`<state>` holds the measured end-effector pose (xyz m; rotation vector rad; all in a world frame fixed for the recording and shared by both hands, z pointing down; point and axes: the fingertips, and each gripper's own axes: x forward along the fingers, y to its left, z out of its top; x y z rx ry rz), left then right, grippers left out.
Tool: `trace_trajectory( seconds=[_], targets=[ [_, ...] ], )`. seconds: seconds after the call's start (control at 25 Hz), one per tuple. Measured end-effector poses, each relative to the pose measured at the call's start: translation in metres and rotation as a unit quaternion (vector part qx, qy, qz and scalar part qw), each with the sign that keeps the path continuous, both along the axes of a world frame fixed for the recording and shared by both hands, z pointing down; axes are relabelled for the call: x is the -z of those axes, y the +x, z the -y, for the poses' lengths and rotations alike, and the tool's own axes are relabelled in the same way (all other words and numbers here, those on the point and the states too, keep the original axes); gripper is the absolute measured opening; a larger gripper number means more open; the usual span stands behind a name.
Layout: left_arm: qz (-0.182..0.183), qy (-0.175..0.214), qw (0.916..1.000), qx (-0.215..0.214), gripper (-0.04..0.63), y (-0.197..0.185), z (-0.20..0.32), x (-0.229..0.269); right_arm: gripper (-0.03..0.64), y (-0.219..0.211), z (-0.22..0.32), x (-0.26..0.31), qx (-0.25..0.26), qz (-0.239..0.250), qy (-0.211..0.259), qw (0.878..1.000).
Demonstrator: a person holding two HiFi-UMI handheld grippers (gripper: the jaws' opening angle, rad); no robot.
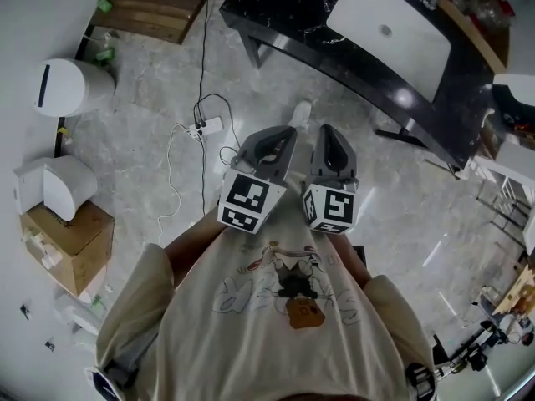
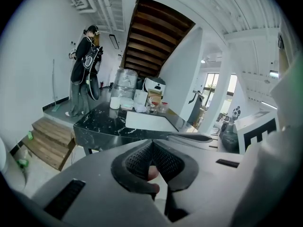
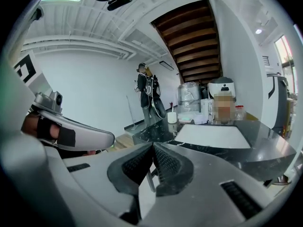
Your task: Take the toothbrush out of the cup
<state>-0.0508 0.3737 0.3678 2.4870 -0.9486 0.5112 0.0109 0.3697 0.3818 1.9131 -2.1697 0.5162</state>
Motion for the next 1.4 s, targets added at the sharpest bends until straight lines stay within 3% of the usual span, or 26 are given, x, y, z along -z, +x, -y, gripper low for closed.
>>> trace_trajectory(
  seconds=[0.24, 0.36, 0.56, 0.8, 0.96, 1.12, 1.4],
  targets=[
    [-0.006, -0.003, 0.9999, 0.011, 0.014, 0.024, 0.050, 0.003, 0.020, 0.027, 0.051, 0.005, 0.003, 0.005, 0.014, 1.000],
    [0.004, -0.009, 0.9999, 0.009, 0.014, 0.040, 0.081, -0.005, 0.020, 0.036, 0.091, 0.001, 0.029, 0.006, 0.009, 1.000],
    [0.023, 0.024, 0.9991, 0.026, 0.014, 0.051, 0.140, 0.008, 0.020, 0.058, 0.158, 0.009, 0.052, 0.012, 0.030, 0.998],
    [0.024, 0.031, 0.9982, 0.045, 0.014, 0.073, 0.189, 0.023, 0.020, 0.062, 0.209, 0.026, 0.079, 0.027, 0.051, 0.995],
    [0.034, 0.032, 0.9977, 0.048, 0.014, 0.085, 0.216, 0.019, 0.020, 0.074, 0.241, 0.020, 0.085, 0.031, 0.043, 0.995],
    [0.028, 0.001, 0.9979, 0.059, 0.014, 0.089, 0.234, 0.012, 0.020, 0.075, 0.256, 0.012, 0.088, 0.041, 0.027, 0.995],
    [0.024, -0.030, 0.9989, 0.029, 0.015, 0.088, 0.278, -0.007, 0.020, 0.071, 0.292, -0.017, 0.053, 0.036, -0.029, 0.998]
  ],
)
